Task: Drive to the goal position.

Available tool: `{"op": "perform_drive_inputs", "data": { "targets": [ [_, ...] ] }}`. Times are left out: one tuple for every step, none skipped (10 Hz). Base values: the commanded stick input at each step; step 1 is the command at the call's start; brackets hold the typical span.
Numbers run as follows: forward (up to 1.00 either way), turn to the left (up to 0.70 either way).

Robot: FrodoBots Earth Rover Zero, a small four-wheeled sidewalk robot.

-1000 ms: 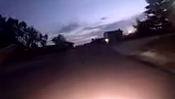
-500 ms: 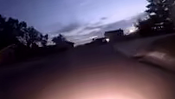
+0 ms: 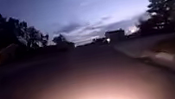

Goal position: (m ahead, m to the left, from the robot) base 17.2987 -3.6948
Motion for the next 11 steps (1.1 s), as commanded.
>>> {"op": "perform_drive_inputs", "data": {
  "targets": [
    [0.7,-0.07],
    [0.7,0.0],
    [0.7,0.0],
    [0.7,0.0],
    [0.7,0.0],
    [0.7,0.0],
    [0.7,0.0],
    [0.7,0.0],
    [0.7,0.0],
    [0.7,0.0],
    [0.7,0.0]
  ]
}}
